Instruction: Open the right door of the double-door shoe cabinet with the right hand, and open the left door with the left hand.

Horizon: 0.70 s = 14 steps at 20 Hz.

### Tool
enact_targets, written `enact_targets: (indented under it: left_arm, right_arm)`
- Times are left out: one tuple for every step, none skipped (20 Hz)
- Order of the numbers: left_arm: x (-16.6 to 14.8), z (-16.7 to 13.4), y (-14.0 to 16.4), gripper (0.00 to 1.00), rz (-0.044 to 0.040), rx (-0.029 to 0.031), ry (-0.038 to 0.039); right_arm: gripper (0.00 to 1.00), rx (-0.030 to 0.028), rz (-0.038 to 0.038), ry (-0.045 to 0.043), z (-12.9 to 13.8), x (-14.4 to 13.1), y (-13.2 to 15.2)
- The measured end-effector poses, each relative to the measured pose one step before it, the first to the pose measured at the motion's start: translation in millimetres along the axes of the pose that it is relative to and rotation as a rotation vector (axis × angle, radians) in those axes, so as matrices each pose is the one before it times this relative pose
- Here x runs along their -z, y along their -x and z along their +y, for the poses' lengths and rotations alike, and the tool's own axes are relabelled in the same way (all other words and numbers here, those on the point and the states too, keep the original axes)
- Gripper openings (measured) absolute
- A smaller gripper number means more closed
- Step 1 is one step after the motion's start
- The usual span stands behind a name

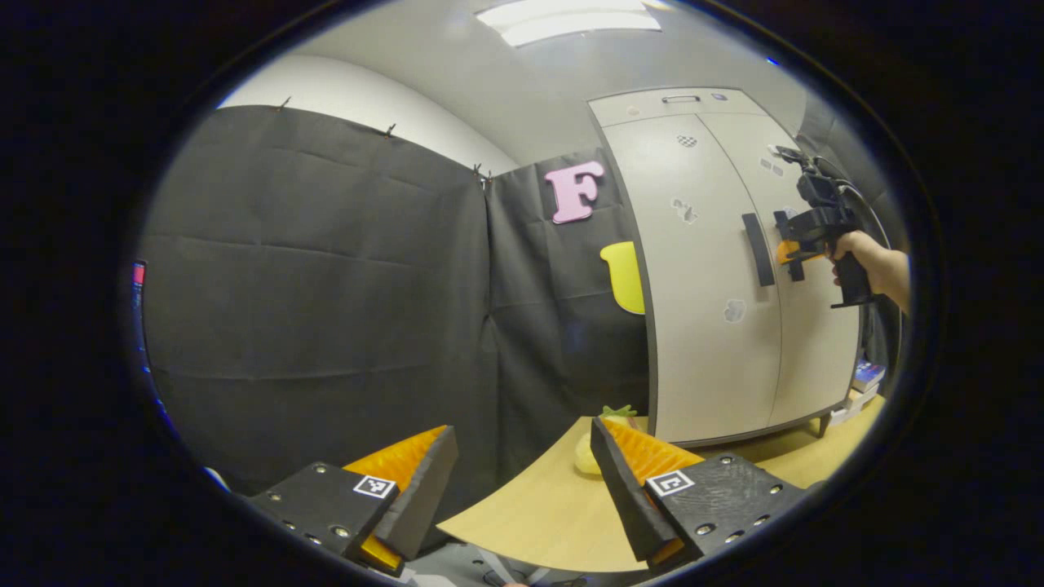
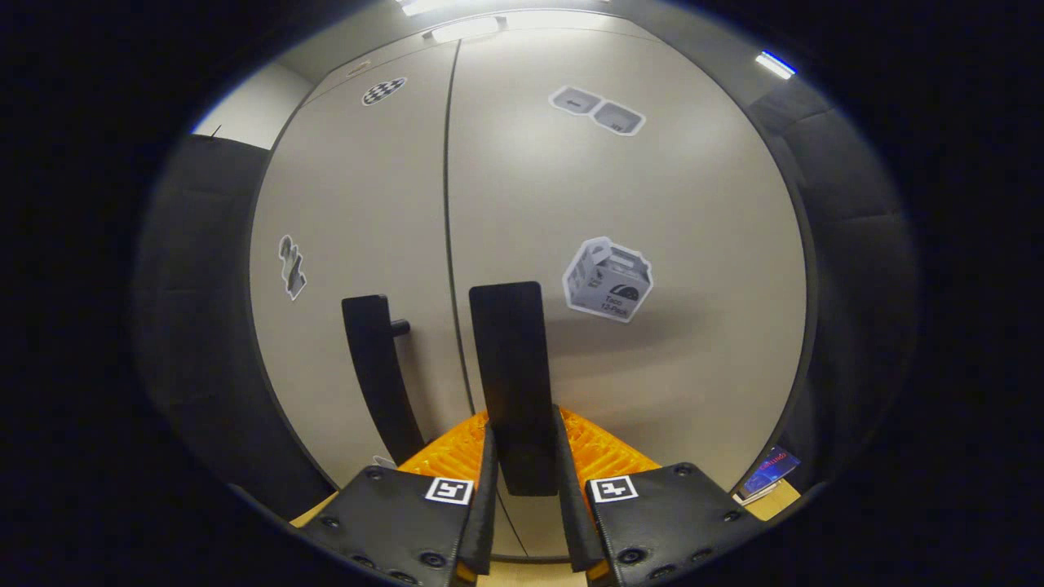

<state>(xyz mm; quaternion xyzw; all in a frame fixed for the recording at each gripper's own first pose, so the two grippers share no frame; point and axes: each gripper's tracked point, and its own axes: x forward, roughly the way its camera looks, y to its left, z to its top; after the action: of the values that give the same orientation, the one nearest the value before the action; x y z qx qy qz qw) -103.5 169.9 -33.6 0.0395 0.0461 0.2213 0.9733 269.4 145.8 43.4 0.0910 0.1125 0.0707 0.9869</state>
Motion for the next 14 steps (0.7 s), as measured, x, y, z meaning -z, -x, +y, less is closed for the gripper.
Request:
enact_targets:
  left_arm:
    - [1.02, -0.51, 0.67, 0.95, 0.00022, 0.00226, 0.00309]
    - [0.01, -0.78, 0.06, 0.95, 0.00114, 0.00261, 0.00205]
    - [0.64, -0.91, -0.42, 0.95, 0.00046, 0.00410, 0.00110]
    - [-0.85, -0.54, -0.61, 0.95, -0.00037, 0.00270, -0.00021]
    - [0.61, 0.09, 1.01, 0.95, -0.00080, 0.00110, -0.00024]
    - [-0.72, 0.42, 0.23, 0.95, -0.00107, 0.00014, 0.00092]
    - [0.48, -1.11, 0.04, 0.95, -0.00036, 0.00142, 0.00211]
    - [-0.87, -1.31, -0.62, 0.95, 0.00062, 0.00179, 0.00433]
    - [1.07, -1.71, 1.40, 0.95, 0.00084, 0.00486, 0.00511]
    - [-0.40, -2.06, 0.51, 0.95, -0.00066, 0.00542, 0.00265]
    - [-0.35, -1.14, 0.04, 0.95, -0.00212, 0.00477, 0.00012]
    - [-1.52, -1.28, 0.38, 0.95, -0.00261, 0.00405, 0.00026]
    - [0.32, -1.34, -0.09, 0.95, -0.00260, 0.00456, 0.00259]
    - [-0.28, -2.48, -0.87, 0.95, -0.00029, 0.00505, 0.00391]
  right_arm:
    - [0.40, 0.00070, 0.00374, -0.02168, -0.21, 1.90, -5.57]
    - [0.42, 0.00592, 0.00025, 0.00019, -0.16, -2.11, 5.77]
    - [0.41, 0.00249, -0.00076, 0.03638, -0.39, 1.32, -0.10]
    - [0.32, 0.00459, 0.00275, 0.03536, 0.71, -0.03, -0.58]
    - [0.27, 0.00517, 0.00764, 0.02547, -1.37, 0.96, -3.92]
    - [0.21, -0.00525, 0.00556, 0.00621, 1.10, -0.80, 2.54]
    - [0.15, -0.00894, 0.00428, 0.00115, -0.02, 0.29, 1.60]
    - [0.09, -0.01061, 0.00873, -0.00425, 0.09, 1.19, -0.23]
    - [0.11, -0.00728, 0.00407, 0.00657, 0.28, -0.33, 0.52]
    - [0.12, -0.00526, 0.00588, 0.01059, -0.25, 0.84, 1.45]
    - [0.12, -0.00503, 0.00389, 0.00965, -0.39, 0.11, 1.11]
    - [0.12, -0.00733, -0.00163, 0.00213, 0.71, 0.16, 2.31]
    - [0.09, -0.01017, 0.00197, -0.00481, 0.29, 0.12, 2.18]
    - [0.11, -0.01079, -0.00015, -0.00074, 0.55, 0.36, 1.98]
